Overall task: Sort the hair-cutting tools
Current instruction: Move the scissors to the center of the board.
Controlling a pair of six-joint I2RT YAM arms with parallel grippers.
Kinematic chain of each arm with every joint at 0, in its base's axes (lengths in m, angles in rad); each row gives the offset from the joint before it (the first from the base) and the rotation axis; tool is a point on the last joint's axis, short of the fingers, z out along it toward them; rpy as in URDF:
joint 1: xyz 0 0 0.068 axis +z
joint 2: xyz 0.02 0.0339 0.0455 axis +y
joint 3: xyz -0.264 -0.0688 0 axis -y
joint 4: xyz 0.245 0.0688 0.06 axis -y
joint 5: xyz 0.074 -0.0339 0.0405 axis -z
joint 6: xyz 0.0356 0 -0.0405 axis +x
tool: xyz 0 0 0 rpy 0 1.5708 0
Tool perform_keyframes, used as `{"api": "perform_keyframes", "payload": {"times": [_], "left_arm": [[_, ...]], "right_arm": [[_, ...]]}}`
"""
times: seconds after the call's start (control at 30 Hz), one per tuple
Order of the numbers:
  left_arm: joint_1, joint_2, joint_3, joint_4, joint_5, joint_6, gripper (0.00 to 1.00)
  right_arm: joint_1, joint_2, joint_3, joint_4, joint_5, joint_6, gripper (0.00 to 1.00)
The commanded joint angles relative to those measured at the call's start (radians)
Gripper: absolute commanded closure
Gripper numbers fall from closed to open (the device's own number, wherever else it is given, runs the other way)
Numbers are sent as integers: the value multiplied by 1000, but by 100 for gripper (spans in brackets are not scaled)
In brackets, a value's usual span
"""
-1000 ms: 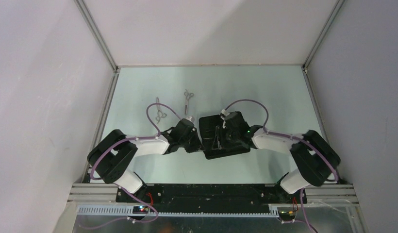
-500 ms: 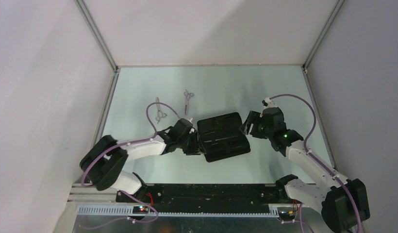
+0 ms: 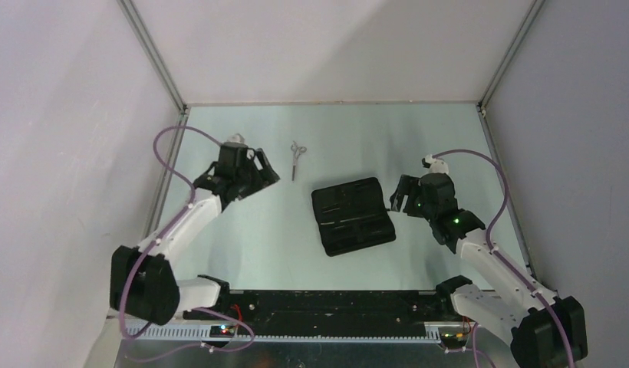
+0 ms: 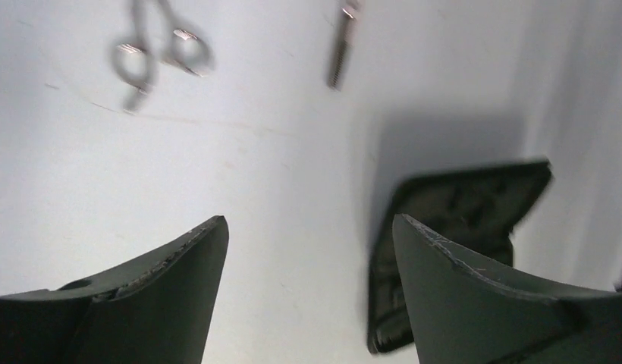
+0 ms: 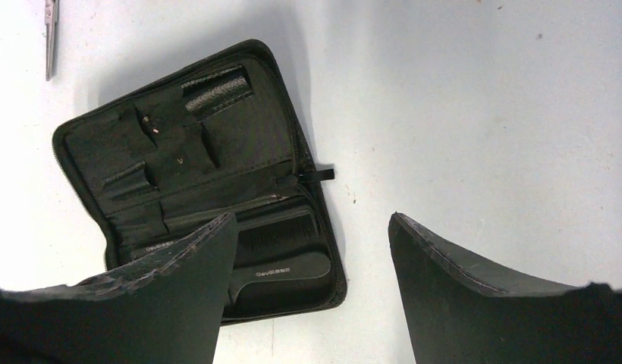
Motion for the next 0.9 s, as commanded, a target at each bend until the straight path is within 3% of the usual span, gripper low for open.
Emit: {"api": "perform_keyframes", "payload": {"times": [0.0, 0.17, 0.4, 0.77, 0.87], "left_arm": [[116, 126, 137, -78, -114, 110, 15], [207, 359, 311, -100, -170, 148, 20], [241, 630, 552, -160, -177, 200, 29], [251, 831, 719, -258, -140, 228, 57], [251, 843, 734, -276, -121, 227, 59]], "right_arm": [[-6, -58, -28, 39, 39, -29, 23], [-6, -119, -57, 52, 31, -44, 23], [-9, -154, -67, 42, 30, -45, 23], [-10, -181, -67, 31, 47, -51, 24], [-12, -177, -67, 32, 36, -53, 23]]}}
